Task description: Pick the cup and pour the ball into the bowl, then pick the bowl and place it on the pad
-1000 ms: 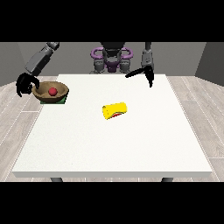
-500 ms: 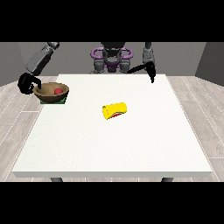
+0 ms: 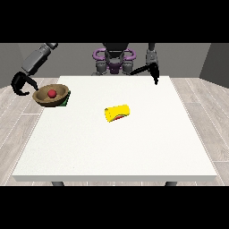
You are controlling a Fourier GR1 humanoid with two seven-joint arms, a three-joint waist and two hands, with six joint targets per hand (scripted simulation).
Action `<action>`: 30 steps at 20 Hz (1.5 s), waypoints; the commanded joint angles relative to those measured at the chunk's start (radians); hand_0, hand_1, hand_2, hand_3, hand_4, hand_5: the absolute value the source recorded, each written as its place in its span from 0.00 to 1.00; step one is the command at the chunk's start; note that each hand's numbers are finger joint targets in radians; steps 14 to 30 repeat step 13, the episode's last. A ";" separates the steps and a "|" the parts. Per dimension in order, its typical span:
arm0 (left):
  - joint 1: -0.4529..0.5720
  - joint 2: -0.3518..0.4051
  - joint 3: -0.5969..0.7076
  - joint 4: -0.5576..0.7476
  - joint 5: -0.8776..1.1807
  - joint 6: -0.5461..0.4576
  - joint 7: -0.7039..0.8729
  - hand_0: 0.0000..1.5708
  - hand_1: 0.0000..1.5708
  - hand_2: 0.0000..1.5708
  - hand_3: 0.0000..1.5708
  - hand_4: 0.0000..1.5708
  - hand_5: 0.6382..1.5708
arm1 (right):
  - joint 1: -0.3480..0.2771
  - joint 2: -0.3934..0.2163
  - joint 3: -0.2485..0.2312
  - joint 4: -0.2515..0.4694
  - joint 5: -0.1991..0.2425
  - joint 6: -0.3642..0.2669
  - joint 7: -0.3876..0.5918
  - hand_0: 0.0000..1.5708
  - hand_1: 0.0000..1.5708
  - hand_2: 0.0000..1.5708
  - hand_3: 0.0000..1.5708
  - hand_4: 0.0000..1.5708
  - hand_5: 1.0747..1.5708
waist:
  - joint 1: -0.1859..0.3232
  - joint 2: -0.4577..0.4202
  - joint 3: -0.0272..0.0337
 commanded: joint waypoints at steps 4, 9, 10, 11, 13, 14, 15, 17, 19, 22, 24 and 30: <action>0.047 0.000 0.002 -0.063 0.023 -0.013 -0.010 0.00 0.00 0.00 0.00 0.00 0.99 | -0.025 -0.036 -0.002 0.002 0.012 -0.025 0.002 0.00 0.00 0.24 0.13 0.00 0.82 | 0.002 0.019 -0.0003; 0.047 0.002 -0.001 -0.103 0.021 -0.020 0.054 0.00 0.00 0.00 0.00 0.00 1.00 | -0.056 -0.089 -0.015 0.010 -0.001 0.030 0.051 0.00 0.00 0.16 0.04 0.00 0.84 | -0.025 -0.013 0.0001; 0.087 -0.060 -0.058 -0.082 -0.041 0.043 0.014 0.00 0.00 0.00 0.00 0.00 1.00 | -0.071 -0.104 -0.010 -0.002 0.000 0.053 0.070 0.00 0.00 0.16 0.14 0.00 0.86 | -0.042 -0.018 -0.0002; 0.014 -0.020 0.009 -0.022 0.006 0.015 0.029 0.00 0.00 0.00 0.00 0.00 1.00 | -0.082 -0.096 -0.012 -0.017 -0.011 0.081 0.081 0.00 0.00 0.17 0.10 0.00 0.85 | -0.056 -0.025 -0.0008; 0.054 0.007 0.043 0.035 0.043 -0.025 0.052 0.00 0.00 0.00 0.00 0.00 1.00 | -0.072 -0.138 -0.029 -0.014 -0.041 0.175 0.135 0.00 0.00 0.12 0.18 0.00 0.86 | -0.062 -0.142 -0.0021; 0.054 0.007 0.043 0.035 0.043 -0.025 0.052 0.00 0.00 0.00 0.00 0.00 1.00 | -0.072 -0.138 -0.029 -0.014 -0.041 0.175 0.135 0.00 0.00 0.12 0.18 0.00 0.86 | -0.062 -0.142 -0.0021; 0.054 0.007 0.043 0.035 0.043 -0.025 0.052 0.00 0.00 0.00 0.00 0.00 1.00 | -0.072 -0.138 -0.029 -0.014 -0.041 0.175 0.135 0.00 0.00 0.12 0.18 0.00 0.86 | -0.062 -0.142 -0.0021; 0.054 0.007 0.043 0.035 0.043 -0.025 0.052 0.00 0.00 0.00 0.00 0.00 1.00 | -0.072 -0.138 -0.029 -0.014 -0.041 0.175 0.135 0.00 0.00 0.12 0.18 0.00 0.86 | -0.062 -0.142 -0.0021; 0.054 0.007 0.043 0.035 0.043 -0.025 0.052 0.00 0.00 0.00 0.00 0.00 1.00 | -0.072 -0.138 -0.029 -0.014 -0.041 0.175 0.135 0.00 0.00 0.12 0.18 0.00 0.86 | -0.062 -0.142 -0.0021; 0.054 0.007 0.043 0.035 0.043 -0.025 0.052 0.00 0.00 0.00 0.00 0.00 1.00 | -0.072 -0.138 -0.029 -0.014 -0.041 0.175 0.135 0.00 0.00 0.12 0.18 0.00 0.86 | -0.062 -0.142 -0.0021; 0.054 0.007 0.043 0.035 0.043 -0.025 0.052 0.00 0.00 0.00 0.00 0.00 1.00 | -0.072 -0.138 -0.029 -0.014 -0.041 0.175 0.135 0.00 0.00 0.12 0.18 0.00 0.86 | -0.062 -0.142 -0.0021; 0.054 0.007 0.043 0.035 0.043 -0.025 0.052 0.00 0.00 0.00 0.00 0.00 1.00 | -0.072 -0.138 -0.029 -0.014 -0.041 0.175 0.135 0.00 0.00 0.12 0.18 0.00 0.86 | -0.062 -0.142 -0.0021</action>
